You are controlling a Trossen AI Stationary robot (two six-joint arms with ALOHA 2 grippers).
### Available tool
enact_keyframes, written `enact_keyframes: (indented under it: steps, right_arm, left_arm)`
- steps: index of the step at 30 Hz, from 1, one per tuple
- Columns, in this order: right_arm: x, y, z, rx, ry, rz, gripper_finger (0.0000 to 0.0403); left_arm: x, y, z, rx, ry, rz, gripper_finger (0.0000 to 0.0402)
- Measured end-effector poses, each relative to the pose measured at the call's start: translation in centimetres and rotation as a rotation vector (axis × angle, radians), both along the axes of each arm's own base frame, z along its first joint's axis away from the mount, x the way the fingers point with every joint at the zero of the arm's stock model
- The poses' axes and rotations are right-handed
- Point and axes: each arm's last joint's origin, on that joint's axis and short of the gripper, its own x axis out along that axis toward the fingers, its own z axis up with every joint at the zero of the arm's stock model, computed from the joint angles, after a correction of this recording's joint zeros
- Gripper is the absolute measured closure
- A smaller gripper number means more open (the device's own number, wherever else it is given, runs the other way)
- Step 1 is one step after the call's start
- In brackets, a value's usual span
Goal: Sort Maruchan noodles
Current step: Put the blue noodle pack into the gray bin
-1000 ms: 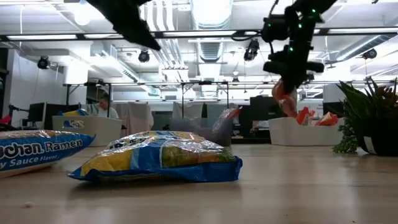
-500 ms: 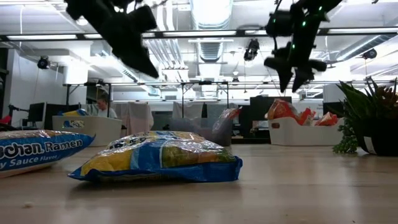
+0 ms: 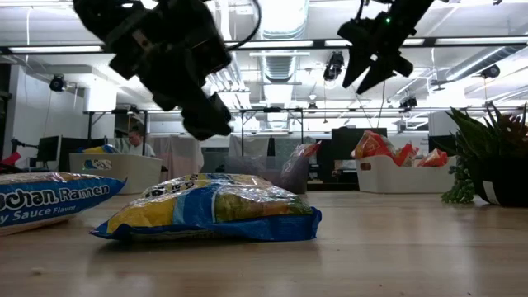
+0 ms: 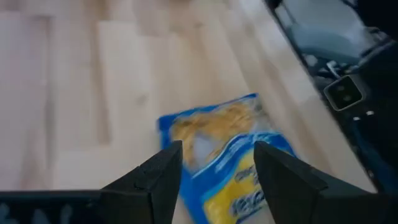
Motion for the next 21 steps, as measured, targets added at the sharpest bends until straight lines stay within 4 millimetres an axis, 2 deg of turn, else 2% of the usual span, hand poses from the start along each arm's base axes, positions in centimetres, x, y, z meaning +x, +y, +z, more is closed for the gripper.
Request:
enact_keyframes:
  steps: [9, 15, 18, 21]
  right_arm:
    - [1.9, 2.4, -0.9, -0.001, 0.027, 0.112, 0.0188]
    - [2.6, 2.9, -1.5, 0.012, 0.038, 0.129, 0.0188]
    - [2.7, 3.2, -1.6, 0.016, 0.043, 0.137, 0.0188]
    - [2.8, 3.5, -1.6, 0.016, 0.043, 0.148, 0.0188]
  left_arm:
    - [2.7, -1.4, -1.9, 0.05, 0.08, -0.056, 0.0157]
    - [3.6, -1.7, -2.9, 0.115, 0.148, -0.021, 0.0153]
    - [3.5, -2.0, -4.3, 0.148, 0.214, -0.014, 0.0153]
    - [3.4, -2.6, -4.8, 0.133, 0.235, -0.036, 0.0153]
